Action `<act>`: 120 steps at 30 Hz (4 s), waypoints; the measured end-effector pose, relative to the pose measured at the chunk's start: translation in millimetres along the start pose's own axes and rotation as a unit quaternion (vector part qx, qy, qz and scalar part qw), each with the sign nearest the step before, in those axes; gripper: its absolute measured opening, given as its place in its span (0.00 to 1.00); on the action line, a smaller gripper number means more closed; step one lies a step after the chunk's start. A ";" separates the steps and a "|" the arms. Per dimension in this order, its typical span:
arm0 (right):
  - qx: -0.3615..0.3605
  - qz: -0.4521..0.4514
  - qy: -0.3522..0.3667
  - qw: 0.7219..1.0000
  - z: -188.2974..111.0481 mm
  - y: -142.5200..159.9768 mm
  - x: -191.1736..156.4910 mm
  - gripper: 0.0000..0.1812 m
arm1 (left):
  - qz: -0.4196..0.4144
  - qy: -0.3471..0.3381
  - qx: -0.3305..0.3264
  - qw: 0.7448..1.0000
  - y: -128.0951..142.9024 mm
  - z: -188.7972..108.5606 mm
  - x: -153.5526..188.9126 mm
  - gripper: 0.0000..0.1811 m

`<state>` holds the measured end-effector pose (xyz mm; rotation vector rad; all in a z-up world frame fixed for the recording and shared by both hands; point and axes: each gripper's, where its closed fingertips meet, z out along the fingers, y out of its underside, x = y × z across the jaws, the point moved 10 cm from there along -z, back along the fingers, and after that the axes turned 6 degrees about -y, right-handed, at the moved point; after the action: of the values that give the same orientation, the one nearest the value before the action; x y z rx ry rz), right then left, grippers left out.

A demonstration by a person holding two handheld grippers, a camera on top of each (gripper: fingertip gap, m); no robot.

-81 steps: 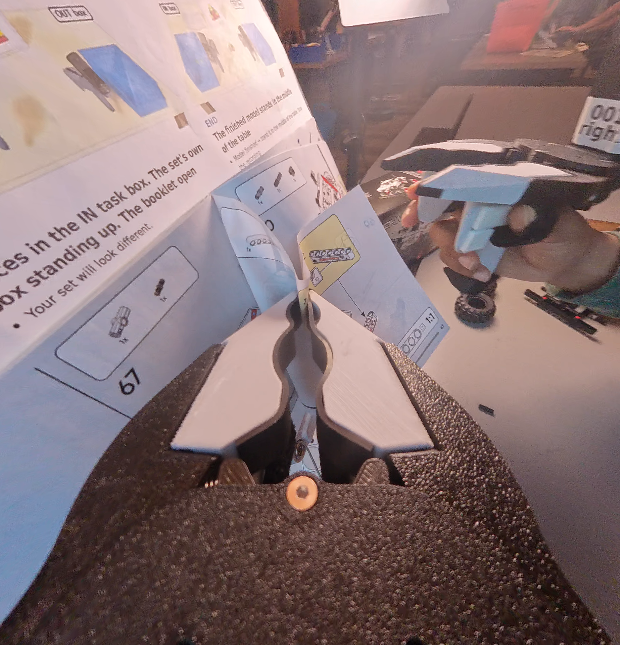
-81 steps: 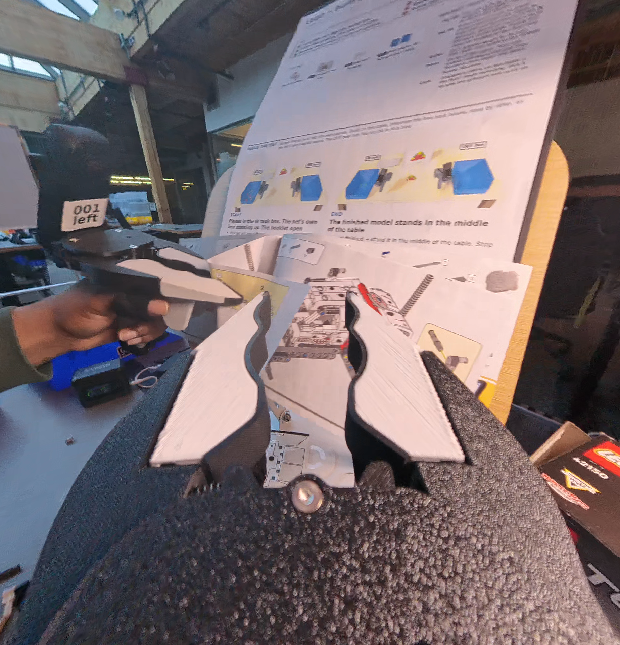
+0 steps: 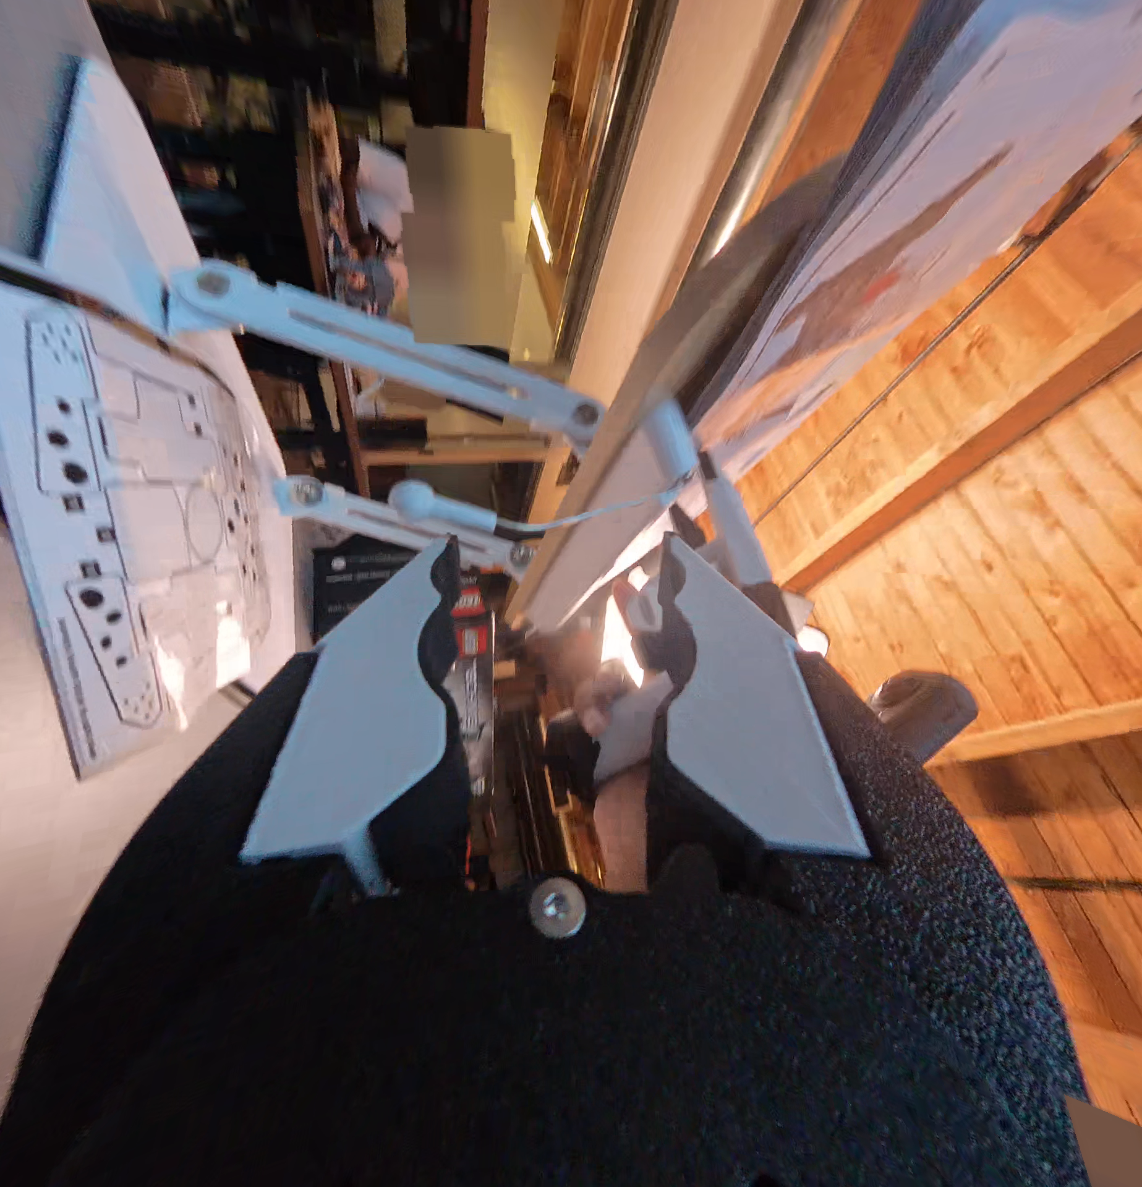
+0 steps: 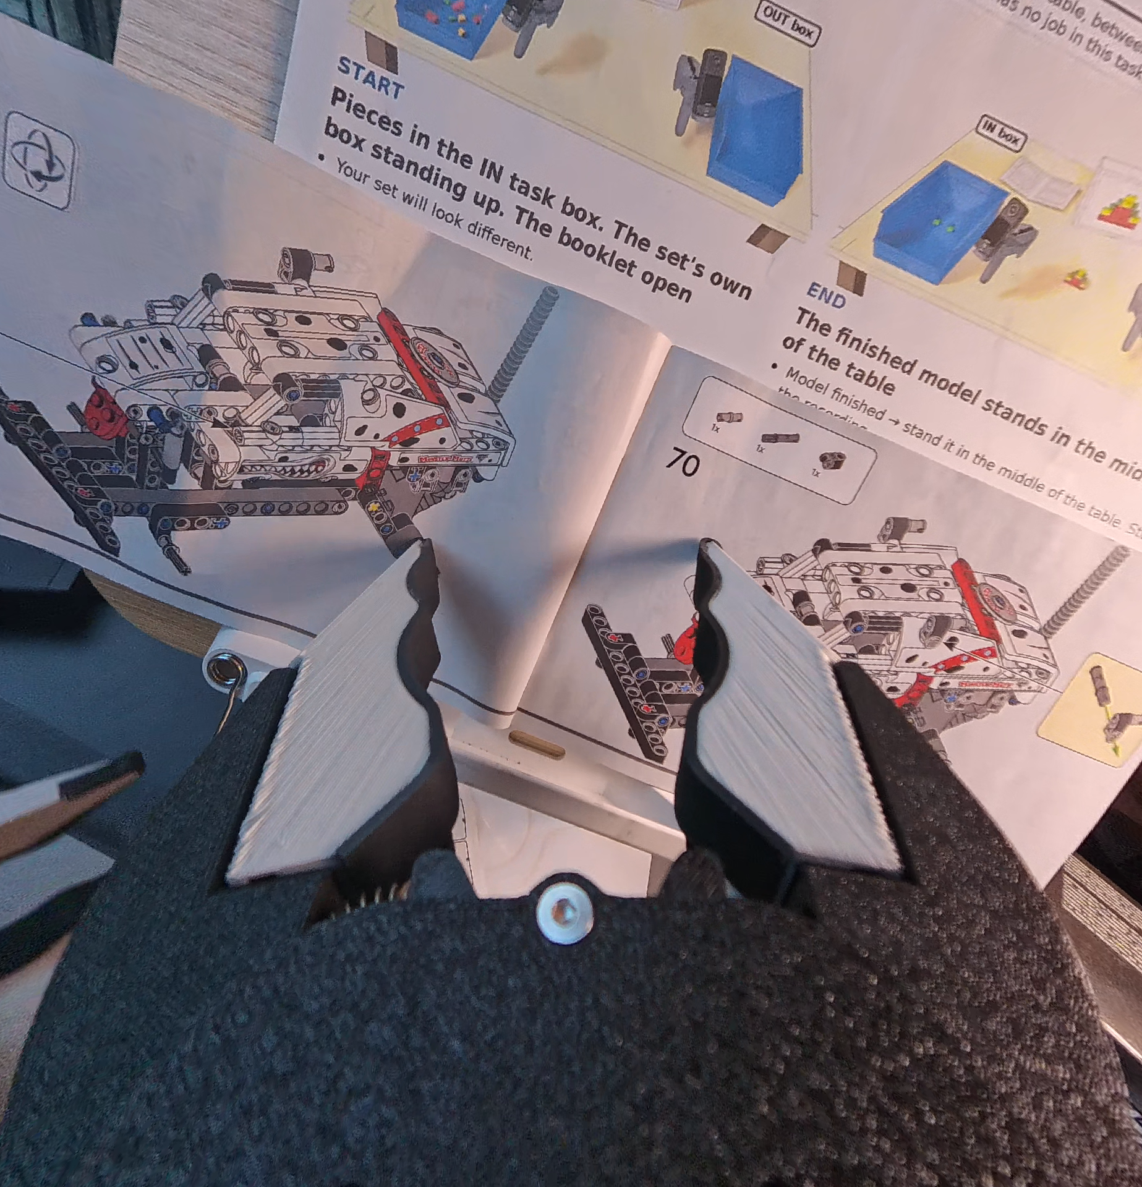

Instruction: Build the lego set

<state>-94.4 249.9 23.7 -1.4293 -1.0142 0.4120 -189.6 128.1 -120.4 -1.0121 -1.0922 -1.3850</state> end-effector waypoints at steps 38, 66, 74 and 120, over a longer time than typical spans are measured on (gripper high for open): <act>0.020 0.029 0.002 0.999 -37.8 27.5 17.4 0.48 | 0.778 -0.151 -0.275 0.545 8.1 87.2 127.6 0.02; -0.090 -0.642 0.160 0.745 -61.5 81.5 75.5 0.05 | 0.842 -0.238 -0.252 0.414 84.2 134.0 103.2 0.00; -0.051 -0.368 0.095 0.924 -73.5 61.6 80.9 0.29 | 0.840 -0.221 -0.247 0.429 81.0 131.0 101.3 0.00; -0.025 -0.067 -0.091 0.993 -37.9 47.0 63.8 0.20 | 0.866 -0.168 -0.186 0.433 11.4 68.5 102.8 0.03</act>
<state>-15.0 283.5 6.9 -1.3768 -1.2684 0.4254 -186.7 171.7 -4.3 -1.8132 0.4396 0.4472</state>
